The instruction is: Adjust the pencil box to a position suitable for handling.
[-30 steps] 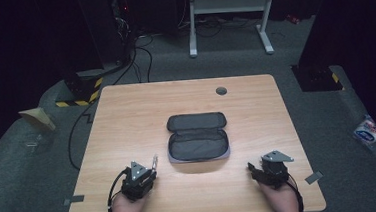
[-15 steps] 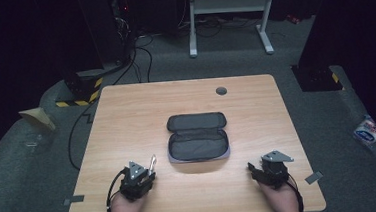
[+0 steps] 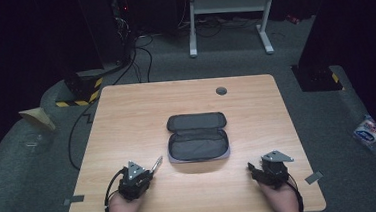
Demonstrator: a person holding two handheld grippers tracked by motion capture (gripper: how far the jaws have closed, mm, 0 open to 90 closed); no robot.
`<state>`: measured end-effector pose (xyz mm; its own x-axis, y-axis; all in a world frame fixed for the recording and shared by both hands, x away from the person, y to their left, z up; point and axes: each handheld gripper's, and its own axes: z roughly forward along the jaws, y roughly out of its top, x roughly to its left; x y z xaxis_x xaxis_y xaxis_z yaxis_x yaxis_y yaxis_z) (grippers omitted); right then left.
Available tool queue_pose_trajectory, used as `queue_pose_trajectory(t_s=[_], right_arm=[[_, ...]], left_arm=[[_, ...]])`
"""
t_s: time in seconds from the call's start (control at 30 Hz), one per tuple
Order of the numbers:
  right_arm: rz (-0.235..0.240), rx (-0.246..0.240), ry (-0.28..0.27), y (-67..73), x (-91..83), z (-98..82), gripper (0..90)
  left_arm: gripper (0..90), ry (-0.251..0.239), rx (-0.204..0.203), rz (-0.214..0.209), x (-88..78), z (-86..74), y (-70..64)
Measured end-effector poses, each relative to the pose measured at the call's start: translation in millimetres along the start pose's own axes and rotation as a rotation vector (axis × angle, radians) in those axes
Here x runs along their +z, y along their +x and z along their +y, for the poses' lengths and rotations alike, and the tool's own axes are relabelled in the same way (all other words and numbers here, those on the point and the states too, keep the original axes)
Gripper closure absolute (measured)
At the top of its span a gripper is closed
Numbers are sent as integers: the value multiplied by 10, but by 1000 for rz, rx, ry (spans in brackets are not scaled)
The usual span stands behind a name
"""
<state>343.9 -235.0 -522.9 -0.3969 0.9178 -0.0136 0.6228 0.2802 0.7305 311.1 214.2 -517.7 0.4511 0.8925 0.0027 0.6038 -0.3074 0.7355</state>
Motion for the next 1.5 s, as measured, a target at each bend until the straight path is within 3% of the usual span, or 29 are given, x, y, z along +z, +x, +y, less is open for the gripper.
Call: queue_pose_trajectory(t_s=[0.17, 0.33, 0.53, 0.87, 1.17, 1.37, 1.5], right_arm=[[-1, 2, 0, 1, 0, 0, 386], [-2, 3, 0, 1, 4, 3, 385], [0, 4, 1, 1, 6, 7, 380], [15, -6, 4, 3, 9, 9, 344], [38, -33, 7, -5, 20, 17, 322], [70, -59, 7, -52, 15, 11, 315], [58, -49, 7, -52, 11, 6, 317]], left_arm=[[790, -62, -8, -11, -63, -27, 74], [790, -70, -34, -41, -91, -55, 136], [789, -101, -55, -28, -164, -31, 207], [789, -147, -34, -10, -228, 10, 170], [789, -145, -22, -18, -193, 49, 118], [789, -143, -12, -14, -203, 196, 47], [789, -144, -6, -38, -194, 298, 23]])
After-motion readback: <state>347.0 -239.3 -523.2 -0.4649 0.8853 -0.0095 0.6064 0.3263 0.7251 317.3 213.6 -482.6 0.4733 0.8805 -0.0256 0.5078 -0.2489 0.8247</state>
